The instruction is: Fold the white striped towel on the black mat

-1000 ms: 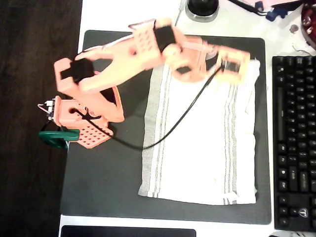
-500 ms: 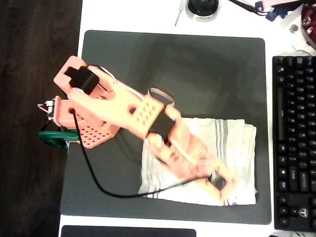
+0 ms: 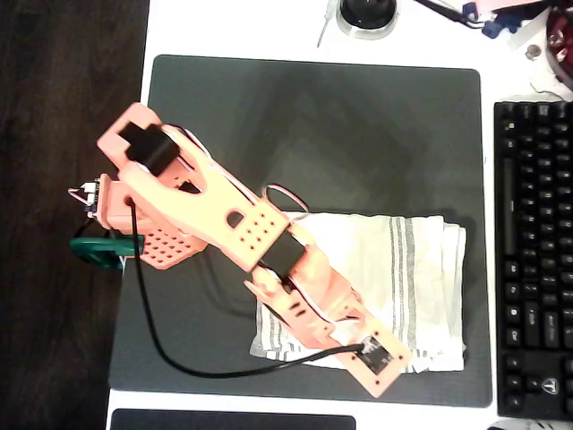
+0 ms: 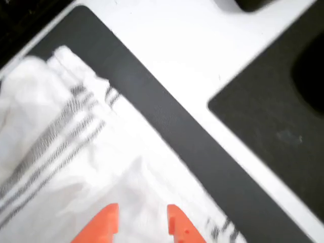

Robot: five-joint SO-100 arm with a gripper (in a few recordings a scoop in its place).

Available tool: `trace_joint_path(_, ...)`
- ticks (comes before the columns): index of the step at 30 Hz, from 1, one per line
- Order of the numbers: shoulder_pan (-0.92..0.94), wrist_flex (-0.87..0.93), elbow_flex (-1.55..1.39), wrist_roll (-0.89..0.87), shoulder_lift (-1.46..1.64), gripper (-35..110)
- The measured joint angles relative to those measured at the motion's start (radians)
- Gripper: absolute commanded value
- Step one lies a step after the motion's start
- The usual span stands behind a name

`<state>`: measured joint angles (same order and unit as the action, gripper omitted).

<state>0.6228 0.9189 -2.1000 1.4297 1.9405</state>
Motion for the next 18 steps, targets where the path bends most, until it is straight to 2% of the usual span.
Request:
trace_joint_path(5,-0.115,0.078,-0.166,0.015,0.235,8)
trace_joint_path(9,-0.314,0.163,-0.322,0.072,0.454,0)
trace_joint_path(14,-0.528,0.187,-0.563,0.054,0.723,0)
trace_joint_path(18,-0.609,0.175,-0.764,0.044,0.948,0)
